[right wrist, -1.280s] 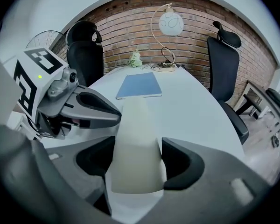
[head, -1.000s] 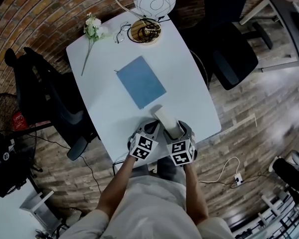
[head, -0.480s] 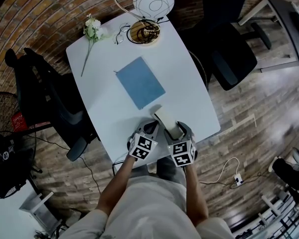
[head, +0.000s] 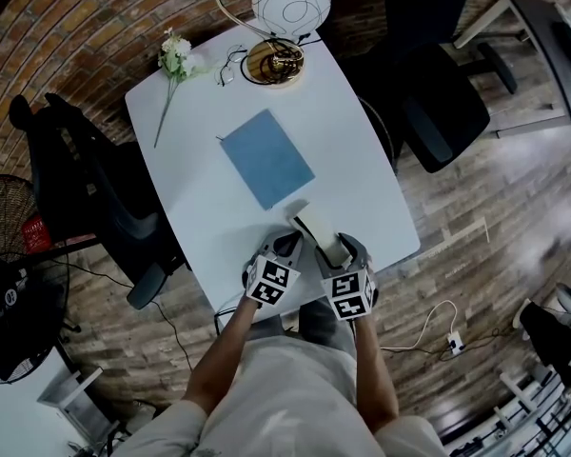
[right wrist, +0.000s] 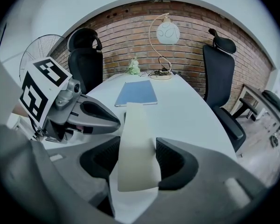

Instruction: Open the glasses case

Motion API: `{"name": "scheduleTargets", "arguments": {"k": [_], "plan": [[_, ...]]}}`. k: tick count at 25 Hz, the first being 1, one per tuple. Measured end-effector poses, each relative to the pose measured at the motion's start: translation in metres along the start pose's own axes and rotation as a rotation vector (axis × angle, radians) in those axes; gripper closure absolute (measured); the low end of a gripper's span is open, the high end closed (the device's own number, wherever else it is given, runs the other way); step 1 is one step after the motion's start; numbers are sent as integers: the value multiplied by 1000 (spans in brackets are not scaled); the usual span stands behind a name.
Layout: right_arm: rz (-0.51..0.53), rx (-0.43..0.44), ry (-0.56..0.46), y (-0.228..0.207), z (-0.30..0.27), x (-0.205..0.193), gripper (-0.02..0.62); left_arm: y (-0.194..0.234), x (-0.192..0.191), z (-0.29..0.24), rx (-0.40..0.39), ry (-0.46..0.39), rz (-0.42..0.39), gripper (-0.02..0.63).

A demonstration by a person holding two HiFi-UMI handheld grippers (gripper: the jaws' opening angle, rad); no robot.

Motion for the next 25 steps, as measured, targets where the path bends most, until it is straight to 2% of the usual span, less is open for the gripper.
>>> {"name": "scheduleTargets", "arguments": {"k": [16, 25], "plan": [[-7, -20, -20, -5, 7, 5, 399, 1, 0, -1, -6, 1, 3, 603], [-10, -24, -46, -9, 11, 8, 449, 1, -1, -1, -3, 11, 9, 603]]}}
Point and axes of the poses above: the fingertips, and each gripper's own axes: z backward along the fingers, y to its left, x out of its top, the point moved 8 cm from there along z, backward along the fingers, and after that the axes turned 10 degrees about -x, right-handed, at the moved point
